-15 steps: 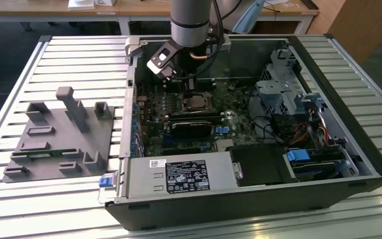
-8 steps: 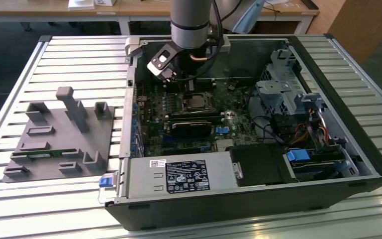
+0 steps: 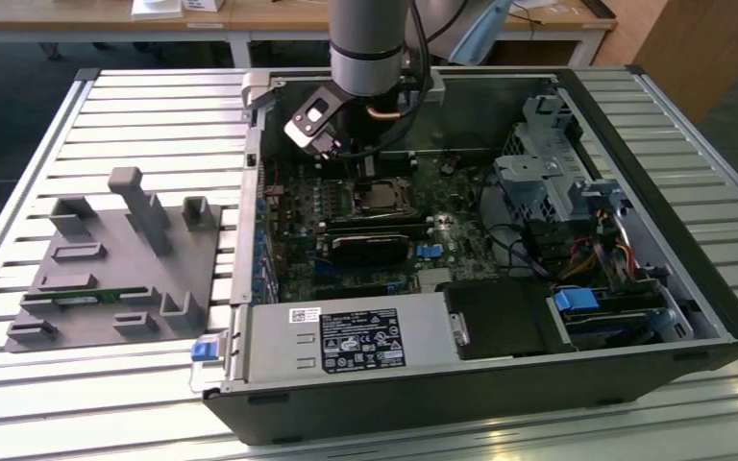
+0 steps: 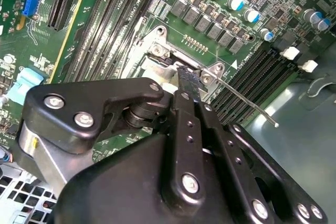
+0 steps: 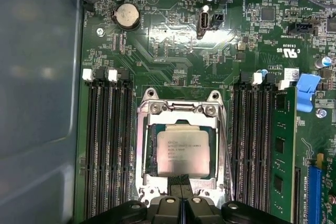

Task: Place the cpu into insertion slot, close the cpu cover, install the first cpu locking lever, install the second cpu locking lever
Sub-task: 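Close the cpu cover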

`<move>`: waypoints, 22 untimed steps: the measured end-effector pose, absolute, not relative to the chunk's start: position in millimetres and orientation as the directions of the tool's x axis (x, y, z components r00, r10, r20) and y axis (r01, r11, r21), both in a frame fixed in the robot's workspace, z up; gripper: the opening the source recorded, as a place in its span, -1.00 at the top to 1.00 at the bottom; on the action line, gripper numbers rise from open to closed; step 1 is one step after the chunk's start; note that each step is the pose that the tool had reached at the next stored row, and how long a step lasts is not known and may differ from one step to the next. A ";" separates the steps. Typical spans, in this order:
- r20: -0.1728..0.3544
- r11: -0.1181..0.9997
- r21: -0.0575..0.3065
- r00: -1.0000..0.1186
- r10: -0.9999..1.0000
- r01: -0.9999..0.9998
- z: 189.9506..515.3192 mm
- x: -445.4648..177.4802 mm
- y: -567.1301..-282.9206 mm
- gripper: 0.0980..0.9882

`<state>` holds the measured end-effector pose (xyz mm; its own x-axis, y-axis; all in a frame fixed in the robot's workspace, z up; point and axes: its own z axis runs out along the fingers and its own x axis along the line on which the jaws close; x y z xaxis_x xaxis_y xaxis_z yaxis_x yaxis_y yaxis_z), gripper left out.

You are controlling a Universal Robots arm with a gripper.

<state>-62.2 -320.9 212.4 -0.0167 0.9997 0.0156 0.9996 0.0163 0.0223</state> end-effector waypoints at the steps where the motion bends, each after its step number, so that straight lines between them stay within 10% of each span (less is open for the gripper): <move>1: 0.015 0.016 0.022 -0.017 1.000 1.000 211.6 -62.2 -320.9 0.98; 22: 0.015 0.016 0.018 -0.017 1.000 1.000 201.9 -62.2 -320.9 0.98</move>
<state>-62.2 -320.9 201.9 -0.0166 0.9997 0.0155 0.9997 0.0163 0.0176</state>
